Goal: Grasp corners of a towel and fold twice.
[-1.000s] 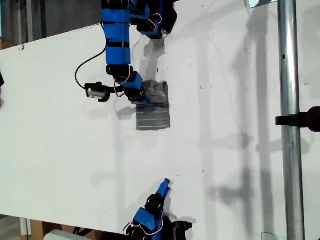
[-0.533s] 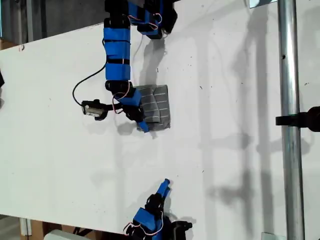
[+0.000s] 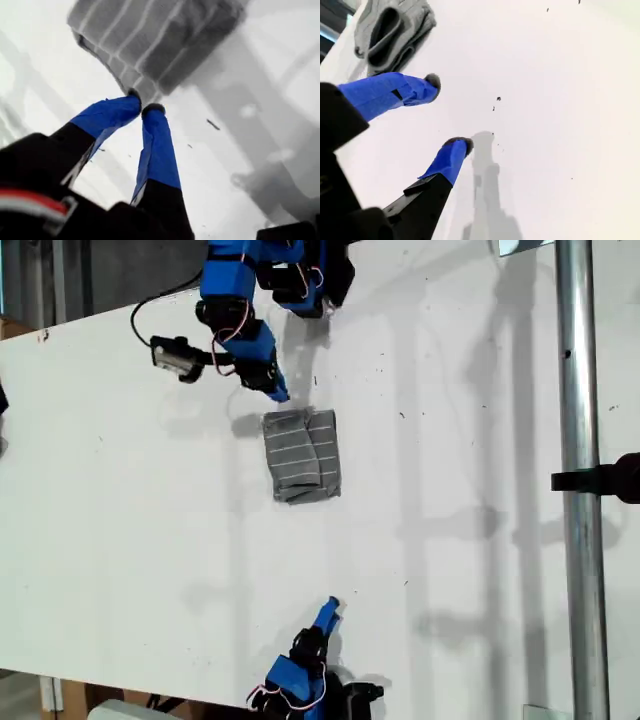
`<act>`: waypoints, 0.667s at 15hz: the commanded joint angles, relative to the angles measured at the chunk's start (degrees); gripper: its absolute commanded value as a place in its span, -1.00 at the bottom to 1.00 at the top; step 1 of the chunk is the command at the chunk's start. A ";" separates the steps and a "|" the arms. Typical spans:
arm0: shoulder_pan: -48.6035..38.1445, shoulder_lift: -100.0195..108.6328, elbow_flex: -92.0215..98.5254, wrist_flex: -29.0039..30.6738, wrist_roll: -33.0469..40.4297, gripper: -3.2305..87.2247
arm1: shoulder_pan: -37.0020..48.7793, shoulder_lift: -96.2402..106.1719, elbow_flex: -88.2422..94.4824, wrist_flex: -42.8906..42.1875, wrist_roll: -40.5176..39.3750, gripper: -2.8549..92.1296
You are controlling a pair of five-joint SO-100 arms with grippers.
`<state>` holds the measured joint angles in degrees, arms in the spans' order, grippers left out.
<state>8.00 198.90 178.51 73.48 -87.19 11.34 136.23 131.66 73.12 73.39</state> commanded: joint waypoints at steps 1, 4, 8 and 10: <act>-1.41 0.44 0.26 0.53 2.90 -0.51 | 0.53 18.98 21.27 -0.18 4.39 -0.94; -1.23 0.35 0.26 0.18 34.10 -0.55 | 0.79 26.28 34.19 -3.96 13.01 -0.90; -1.23 0.35 0.26 0.44 32.26 -0.62 | -3.52 52.65 31.73 14.59 13.01 -0.70; -1.23 0.35 0.26 0.44 32.08 -0.62 | -6.24 52.21 34.01 12.39 12.48 -0.69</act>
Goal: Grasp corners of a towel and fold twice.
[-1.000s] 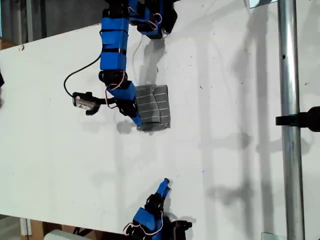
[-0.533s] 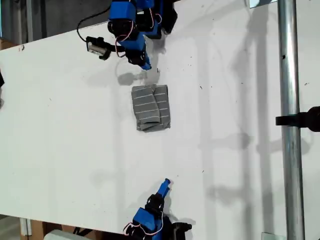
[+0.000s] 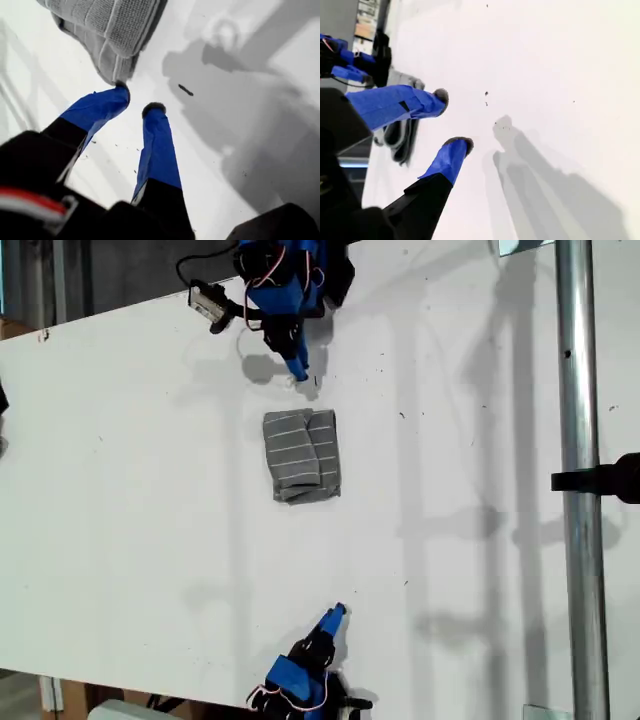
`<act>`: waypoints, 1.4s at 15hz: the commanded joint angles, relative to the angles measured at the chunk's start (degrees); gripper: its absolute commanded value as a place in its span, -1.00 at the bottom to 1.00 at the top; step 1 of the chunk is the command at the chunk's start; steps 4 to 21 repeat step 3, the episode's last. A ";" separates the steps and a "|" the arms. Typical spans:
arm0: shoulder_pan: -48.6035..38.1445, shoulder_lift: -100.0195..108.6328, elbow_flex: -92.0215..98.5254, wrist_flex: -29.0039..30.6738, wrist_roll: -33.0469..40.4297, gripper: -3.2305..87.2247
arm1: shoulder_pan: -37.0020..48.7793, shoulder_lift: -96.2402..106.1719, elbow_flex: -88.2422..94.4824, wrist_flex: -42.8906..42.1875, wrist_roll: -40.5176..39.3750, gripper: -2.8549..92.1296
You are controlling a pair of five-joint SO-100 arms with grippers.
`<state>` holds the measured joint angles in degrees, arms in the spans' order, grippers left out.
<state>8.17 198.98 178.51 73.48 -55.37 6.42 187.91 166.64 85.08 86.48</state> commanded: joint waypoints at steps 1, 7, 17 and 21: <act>-1.41 0.26 0.26 0.44 0.26 -0.62 | -1.93 0.62 -0.97 0.44 -0.62 -0.69; -1.41 0.26 0.26 0.44 0.26 -0.62 | -2.37 0.62 -0.97 0.44 -0.62 -0.69; -1.41 0.26 0.26 0.44 0.26 -0.62 | -2.37 0.62 -0.97 0.44 -0.62 -0.69; -1.41 0.26 0.26 0.44 0.26 -0.62 | -2.37 0.62 -0.97 0.44 -0.62 -0.69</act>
